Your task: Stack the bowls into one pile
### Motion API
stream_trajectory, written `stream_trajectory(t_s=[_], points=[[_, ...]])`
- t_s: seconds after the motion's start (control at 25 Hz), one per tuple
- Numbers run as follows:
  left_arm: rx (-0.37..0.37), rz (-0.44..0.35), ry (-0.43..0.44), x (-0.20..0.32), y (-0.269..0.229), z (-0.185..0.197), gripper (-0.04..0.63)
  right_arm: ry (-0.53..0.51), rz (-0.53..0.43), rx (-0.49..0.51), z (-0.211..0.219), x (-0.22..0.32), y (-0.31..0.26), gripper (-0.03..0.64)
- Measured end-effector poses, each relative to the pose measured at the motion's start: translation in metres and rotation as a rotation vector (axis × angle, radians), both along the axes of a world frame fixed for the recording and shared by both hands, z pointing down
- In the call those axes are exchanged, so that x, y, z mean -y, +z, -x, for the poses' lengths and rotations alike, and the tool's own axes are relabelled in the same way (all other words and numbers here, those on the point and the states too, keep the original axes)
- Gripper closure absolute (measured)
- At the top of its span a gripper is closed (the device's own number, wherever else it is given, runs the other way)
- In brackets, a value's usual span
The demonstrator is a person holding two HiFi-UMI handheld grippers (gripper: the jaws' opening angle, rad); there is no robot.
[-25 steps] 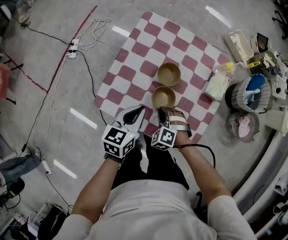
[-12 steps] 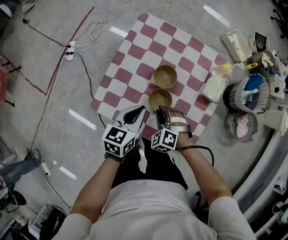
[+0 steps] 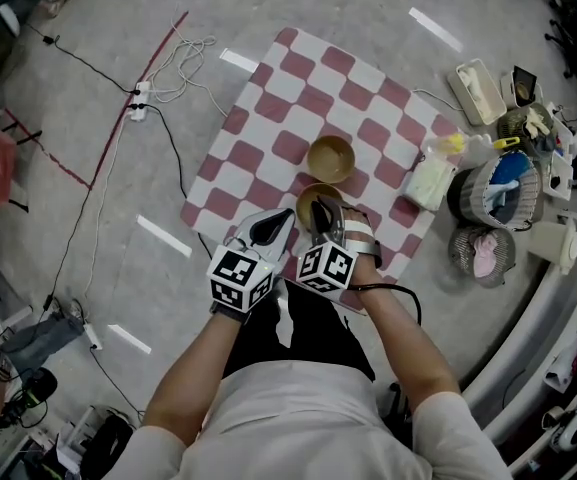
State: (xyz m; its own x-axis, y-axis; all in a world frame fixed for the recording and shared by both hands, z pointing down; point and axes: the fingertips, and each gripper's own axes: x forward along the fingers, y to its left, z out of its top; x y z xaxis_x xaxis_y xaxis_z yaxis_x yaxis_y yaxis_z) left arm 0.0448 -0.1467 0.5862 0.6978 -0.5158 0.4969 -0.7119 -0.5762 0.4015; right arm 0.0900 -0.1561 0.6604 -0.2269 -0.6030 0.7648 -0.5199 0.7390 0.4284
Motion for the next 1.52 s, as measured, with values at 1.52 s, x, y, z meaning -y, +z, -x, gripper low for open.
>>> stream_trajectory(t_s=[1.52], points=[[0.022,0.049,-0.100,0.047,0.031,0.028,0.589,0.216,0.226,-0.019,0.005,0.074,0.075,0.589]])
